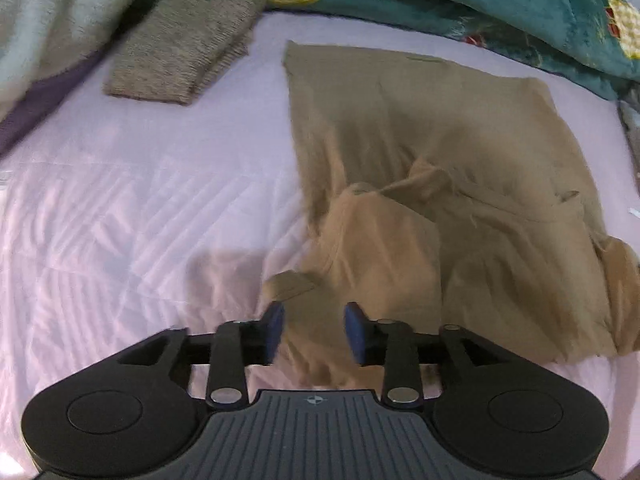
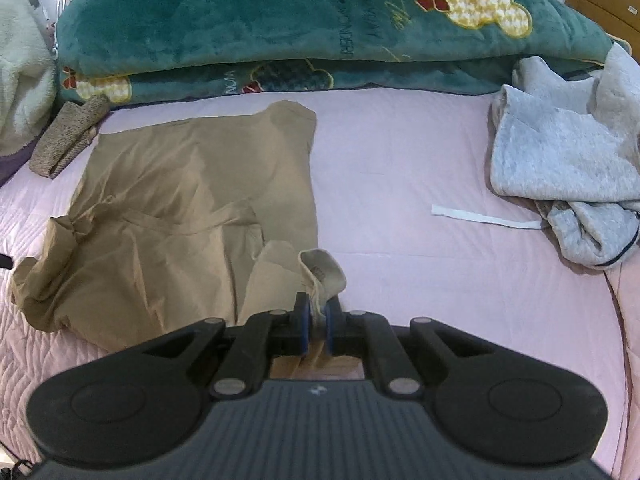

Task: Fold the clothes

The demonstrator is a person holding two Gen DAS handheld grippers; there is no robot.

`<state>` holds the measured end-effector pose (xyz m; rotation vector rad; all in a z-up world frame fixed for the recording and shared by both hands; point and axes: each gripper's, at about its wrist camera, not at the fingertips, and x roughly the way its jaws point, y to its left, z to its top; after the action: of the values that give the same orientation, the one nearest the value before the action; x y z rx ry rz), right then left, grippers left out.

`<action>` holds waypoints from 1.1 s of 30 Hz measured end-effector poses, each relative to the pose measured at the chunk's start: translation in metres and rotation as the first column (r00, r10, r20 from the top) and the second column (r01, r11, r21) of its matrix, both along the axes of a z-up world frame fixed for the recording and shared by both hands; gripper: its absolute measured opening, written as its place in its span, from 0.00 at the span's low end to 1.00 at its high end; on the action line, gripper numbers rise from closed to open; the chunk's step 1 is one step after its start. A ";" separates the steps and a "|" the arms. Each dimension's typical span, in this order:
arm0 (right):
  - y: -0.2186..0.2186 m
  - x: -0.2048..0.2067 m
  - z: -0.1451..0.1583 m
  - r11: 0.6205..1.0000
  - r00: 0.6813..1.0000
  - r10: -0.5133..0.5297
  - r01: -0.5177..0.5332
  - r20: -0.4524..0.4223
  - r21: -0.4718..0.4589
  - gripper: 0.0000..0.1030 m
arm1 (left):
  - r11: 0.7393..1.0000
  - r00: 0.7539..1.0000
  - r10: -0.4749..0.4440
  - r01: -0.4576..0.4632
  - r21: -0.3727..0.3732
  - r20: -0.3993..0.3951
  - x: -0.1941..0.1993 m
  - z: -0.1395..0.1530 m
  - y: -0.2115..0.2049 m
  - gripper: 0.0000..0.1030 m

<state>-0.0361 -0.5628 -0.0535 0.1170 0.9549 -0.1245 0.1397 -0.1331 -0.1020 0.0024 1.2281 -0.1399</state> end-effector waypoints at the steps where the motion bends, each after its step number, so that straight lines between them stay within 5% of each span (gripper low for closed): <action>1: 0.000 0.000 -0.001 1.000 1.000 0.001 -0.001 -0.003 0.000 0.08 | 1.000 1.000 0.005 -0.005 0.007 -0.001 0.003 -0.003 0.002 0.45; 5: 0.004 0.005 -0.003 1.000 1.000 -0.003 0.003 -0.019 -0.006 0.08 | 0.999 0.999 0.030 -0.031 -0.039 -0.036 0.012 -0.019 0.015 0.55; 14: 0.014 0.023 -0.006 0.999 0.998 0.025 -0.027 -0.050 -0.029 0.08 | 0.998 0.994 -0.002 -0.004 -0.056 -0.106 0.026 -0.060 0.007 0.55; 15: 0.016 0.025 -0.006 0.999 0.998 0.030 -0.031 -0.052 -0.032 0.08 | 0.999 0.994 -0.012 0.006 -0.052 -0.110 0.027 -0.064 0.005 0.51; 17: 0.019 0.030 -0.007 0.999 0.998 0.037 -0.039 -0.058 -0.037 0.08 | 0.999 0.993 -0.033 0.028 -0.043 -0.111 0.025 -0.068 -0.001 0.12; 19: 0.022 0.034 -0.007 0.998 0.997 0.045 -0.048 -0.063 -0.041 0.08 | 0.998 0.993 -0.043 0.038 -0.044 -0.112 0.023 -0.068 -0.005 0.04; 26: 0.026 0.037 -0.004 0.997 0.997 0.042 -0.047 -0.071 -0.061 0.08 | 0.997 0.997 0.060 -0.062 -0.046 -0.045 -0.011 -0.036 0.018 0.03; 33: 0.019 0.027 -0.004 0.997 0.997 0.019 -0.024 -0.075 -0.071 0.07 | 0.974 0.974 0.226 -0.226 -0.006 -0.014 -0.054 -0.010 0.061 0.03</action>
<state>-0.0089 -0.5436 -0.0575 0.0359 1.0239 -0.1443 0.0855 -0.0719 -0.1119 -0.1450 1.2321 0.0537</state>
